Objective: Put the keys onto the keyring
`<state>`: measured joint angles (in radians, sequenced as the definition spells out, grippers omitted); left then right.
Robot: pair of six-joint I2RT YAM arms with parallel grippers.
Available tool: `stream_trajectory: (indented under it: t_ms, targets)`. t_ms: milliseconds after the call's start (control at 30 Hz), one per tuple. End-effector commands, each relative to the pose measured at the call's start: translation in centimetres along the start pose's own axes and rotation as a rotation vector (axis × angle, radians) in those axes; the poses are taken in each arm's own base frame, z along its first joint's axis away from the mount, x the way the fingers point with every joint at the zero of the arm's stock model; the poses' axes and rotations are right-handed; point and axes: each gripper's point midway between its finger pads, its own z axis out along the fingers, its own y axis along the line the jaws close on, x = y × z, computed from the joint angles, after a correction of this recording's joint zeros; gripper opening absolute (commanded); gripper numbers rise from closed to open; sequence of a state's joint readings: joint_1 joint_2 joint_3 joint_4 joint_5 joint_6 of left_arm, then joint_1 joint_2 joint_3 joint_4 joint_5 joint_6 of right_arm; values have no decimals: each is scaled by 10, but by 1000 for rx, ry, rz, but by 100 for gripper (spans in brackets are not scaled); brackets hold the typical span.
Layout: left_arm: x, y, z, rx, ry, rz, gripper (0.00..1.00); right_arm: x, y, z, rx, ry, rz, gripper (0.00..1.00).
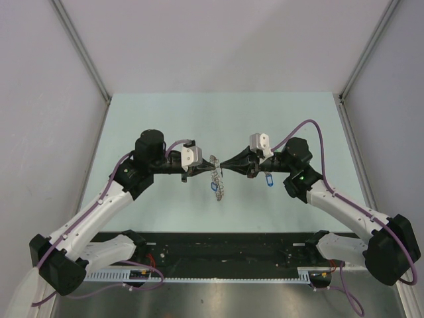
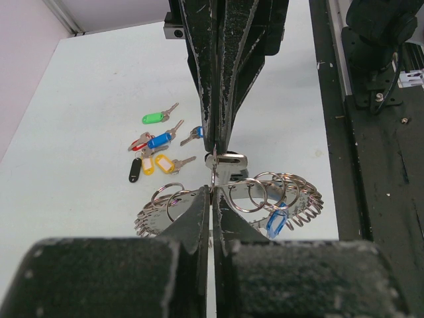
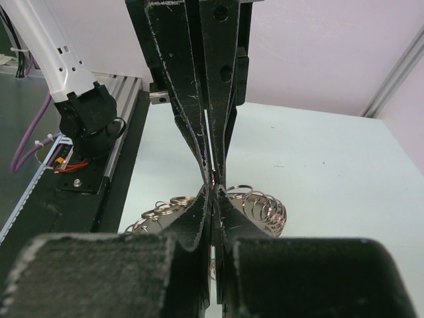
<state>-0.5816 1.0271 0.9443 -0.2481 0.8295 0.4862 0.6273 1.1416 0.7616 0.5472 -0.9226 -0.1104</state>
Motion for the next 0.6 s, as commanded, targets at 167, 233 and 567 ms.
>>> stream_trajectory:
  t_ms: [167, 233, 567]
  targets:
    - [-17, 2, -1, -5, -53, 52, 0, -22, -7, 2, 23, -32, -76, 0]
    - [-16, 2, -1, -4, -51, 50, 0, -23, -7, 1, 26, -34, -79, 0]
    - [-15, 2, 0, -2, -47, 45, 0, -30, -6, -1, 33, -42, -95, 0]
